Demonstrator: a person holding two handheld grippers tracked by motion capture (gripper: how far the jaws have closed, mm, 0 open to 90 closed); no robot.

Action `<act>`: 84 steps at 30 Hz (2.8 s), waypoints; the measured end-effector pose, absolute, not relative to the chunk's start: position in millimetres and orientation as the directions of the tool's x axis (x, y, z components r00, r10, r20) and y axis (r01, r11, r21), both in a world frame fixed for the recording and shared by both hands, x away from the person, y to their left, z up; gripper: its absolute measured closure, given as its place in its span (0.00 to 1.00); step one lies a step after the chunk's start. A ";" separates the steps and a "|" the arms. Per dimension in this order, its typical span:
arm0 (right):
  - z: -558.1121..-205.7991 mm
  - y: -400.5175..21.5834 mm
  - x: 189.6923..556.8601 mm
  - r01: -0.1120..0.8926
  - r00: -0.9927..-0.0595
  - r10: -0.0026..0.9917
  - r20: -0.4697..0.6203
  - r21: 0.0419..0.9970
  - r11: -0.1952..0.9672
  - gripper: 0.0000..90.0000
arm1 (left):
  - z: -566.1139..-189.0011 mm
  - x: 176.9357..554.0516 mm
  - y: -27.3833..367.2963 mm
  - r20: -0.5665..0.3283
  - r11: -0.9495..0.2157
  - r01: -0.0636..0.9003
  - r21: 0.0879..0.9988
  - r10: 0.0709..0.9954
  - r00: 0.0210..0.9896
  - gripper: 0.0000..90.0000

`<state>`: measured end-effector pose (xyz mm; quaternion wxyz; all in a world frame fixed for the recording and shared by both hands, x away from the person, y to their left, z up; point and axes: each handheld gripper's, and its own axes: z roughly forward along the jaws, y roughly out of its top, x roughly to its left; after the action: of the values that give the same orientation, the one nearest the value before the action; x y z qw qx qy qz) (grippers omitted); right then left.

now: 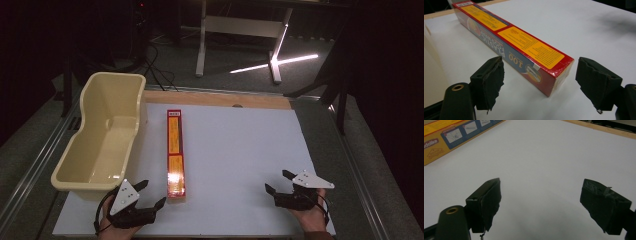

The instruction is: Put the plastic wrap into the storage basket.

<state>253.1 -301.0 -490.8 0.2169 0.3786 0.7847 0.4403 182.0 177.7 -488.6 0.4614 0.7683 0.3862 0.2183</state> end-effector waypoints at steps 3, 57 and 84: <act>-489.9 -299.6 251.9 0.400 -0.625 0.781 -0.007 0.856 0.328 0.19 | -488.7 182.0 176.7 -0.024 -0.274 0.391 0.879 0.793 0.609 0.25; -461.8 -38.2 302.8 0.268 -0.912 0.408 0.044 0.817 0.510 1.00 | -486.2 176.7 168.1 0.030 -0.318 0.320 0.892 0.750 0.661 0.24; -495.0 -9.8 292.3 0.306 -0.933 0.355 0.065 0.663 0.683 1.00 | -484.4 172.8 171.9 0.032 -0.305 0.312 0.900 0.759 0.651 0.25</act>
<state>292.3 -9.8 -495.0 0.0345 0.1804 0.9167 0.3548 172.8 171.9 -484.4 0.4770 0.7732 0.3462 0.2342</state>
